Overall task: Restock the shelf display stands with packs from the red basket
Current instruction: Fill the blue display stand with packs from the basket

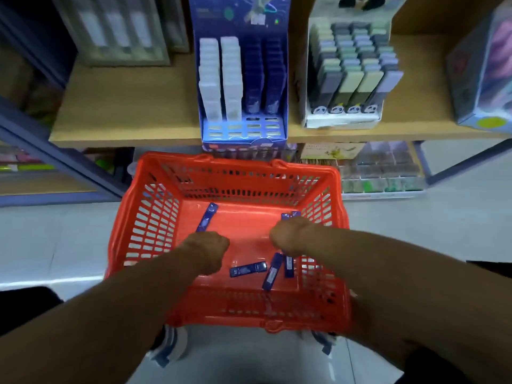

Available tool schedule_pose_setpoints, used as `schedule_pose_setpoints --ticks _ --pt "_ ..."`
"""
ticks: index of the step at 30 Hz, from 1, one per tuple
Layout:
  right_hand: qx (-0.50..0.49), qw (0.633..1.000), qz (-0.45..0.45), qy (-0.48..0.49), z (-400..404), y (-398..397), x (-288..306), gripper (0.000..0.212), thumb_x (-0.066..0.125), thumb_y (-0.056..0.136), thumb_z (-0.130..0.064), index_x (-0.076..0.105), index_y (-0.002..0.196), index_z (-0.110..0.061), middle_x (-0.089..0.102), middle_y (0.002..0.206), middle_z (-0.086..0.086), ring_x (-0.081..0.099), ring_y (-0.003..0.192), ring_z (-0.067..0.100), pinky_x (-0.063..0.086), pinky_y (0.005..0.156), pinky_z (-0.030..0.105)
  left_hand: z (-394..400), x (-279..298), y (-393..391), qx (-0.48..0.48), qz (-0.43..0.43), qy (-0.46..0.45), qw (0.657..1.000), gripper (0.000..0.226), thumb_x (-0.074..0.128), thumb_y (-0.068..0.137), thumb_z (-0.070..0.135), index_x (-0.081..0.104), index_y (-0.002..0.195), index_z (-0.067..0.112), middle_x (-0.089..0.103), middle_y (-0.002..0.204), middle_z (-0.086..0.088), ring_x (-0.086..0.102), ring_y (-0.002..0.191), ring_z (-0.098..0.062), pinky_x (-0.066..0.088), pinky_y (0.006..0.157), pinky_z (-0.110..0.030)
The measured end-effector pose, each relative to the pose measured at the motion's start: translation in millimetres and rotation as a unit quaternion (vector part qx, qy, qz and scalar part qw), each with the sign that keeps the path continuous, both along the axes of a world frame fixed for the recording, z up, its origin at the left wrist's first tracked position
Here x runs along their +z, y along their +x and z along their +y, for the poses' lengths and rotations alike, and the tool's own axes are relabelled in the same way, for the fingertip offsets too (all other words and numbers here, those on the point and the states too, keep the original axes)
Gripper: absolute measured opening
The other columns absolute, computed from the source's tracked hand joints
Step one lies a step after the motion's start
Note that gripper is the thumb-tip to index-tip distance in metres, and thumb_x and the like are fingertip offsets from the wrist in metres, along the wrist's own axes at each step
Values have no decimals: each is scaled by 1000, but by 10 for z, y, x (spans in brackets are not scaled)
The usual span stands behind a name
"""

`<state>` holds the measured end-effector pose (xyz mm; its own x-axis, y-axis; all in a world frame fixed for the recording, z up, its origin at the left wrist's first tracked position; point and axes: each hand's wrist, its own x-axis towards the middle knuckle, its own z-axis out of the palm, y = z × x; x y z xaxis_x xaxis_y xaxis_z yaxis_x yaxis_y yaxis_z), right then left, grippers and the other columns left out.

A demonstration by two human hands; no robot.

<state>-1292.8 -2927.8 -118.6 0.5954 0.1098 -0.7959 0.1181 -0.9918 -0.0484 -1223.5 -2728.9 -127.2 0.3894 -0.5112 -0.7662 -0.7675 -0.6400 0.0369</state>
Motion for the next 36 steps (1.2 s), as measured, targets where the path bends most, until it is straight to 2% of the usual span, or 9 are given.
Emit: schedule_pose_setpoints --ticks 5,9,12,16,20,24,28,32,36 --pt "-114 992 -24 46 267 -264 -894 37 51 94 -2 56 130 -6 58 131 14 58 120 34 48 94 41 -176 -856 -503 138 53 -10 989 43 57 92 18 55 135 14 60 133 -10 59 122 -29 49 102 -40" --pt "-176 982 -36 60 229 -404 -1300 45 52 92 0 53 137 -8 55 136 12 56 123 32 48 100 39 -391 -1139 -655 64 -12 22 998 44 44 100 9 48 143 14 53 140 -9 51 129 -27 44 103 -38" --pt "-139 989 -32 46 173 -431 -1439 44 52 95 -4 51 138 -7 51 137 11 54 124 32 47 100 38 -471 -1250 -633 38 -50 8 998 45 44 100 6 42 145 8 51 141 -14 50 129 -29 44 102 -38" --pt "-57 997 -49 19 171 -467 -1528 43 45 98 -19 51 140 -15 54 140 9 51 128 29 43 107 37 -420 -1377 -641 50 -20 -7 999 47 44 99 6 39 146 11 49 142 -11 52 126 -28 49 99 -39" --pt "-47 999 -22 17 200 -369 -1353 31 55 96 -7 63 127 -8 62 128 13 61 116 29 53 92 42 -235 -1369 -485 148 55 2 987 40 44 104 23 45 143 20 56 140 -8 57 125 -27 48 105 -39" --pt "-60 998 -12 23 236 -204 -1056 30 51 100 -11 63 128 -12 63 129 9 61 117 28 51 93 40 -40 -989 -184 184 80 -26 979 45 49 100 19 45 145 21 59 137 -11 58 123 -29 43 102 -34" --pt "-48 998 -16 43 312 -20 -459 30 59 95 -19 63 124 -12 64 126 12 62 113 31 49 93 38 45 -328 159 141 57 -46 987 30 57 94 17 53 123 12 65 124 -14 62 110 -31 46 86 -35" --pt "6 997 -54 52 346 153 371 33 63 93 -39 70 112 -13 68 114 10 65 105 31 48 81 32 13 513 415 105 7 -96 990 36 67 90 20 55 122 11 66 122 -14 61 112 -33 42 81 -32" --pt "-9 989 -103 107 213 277 1228 43 71 82 -58 77 105 -23 73 91 7 65 88 27 42 68 26 -43 1323 554 106 -11 -187 977 27 73 83 21 56 102 17 69 104 -6 64 98 -27 37 70 -27"
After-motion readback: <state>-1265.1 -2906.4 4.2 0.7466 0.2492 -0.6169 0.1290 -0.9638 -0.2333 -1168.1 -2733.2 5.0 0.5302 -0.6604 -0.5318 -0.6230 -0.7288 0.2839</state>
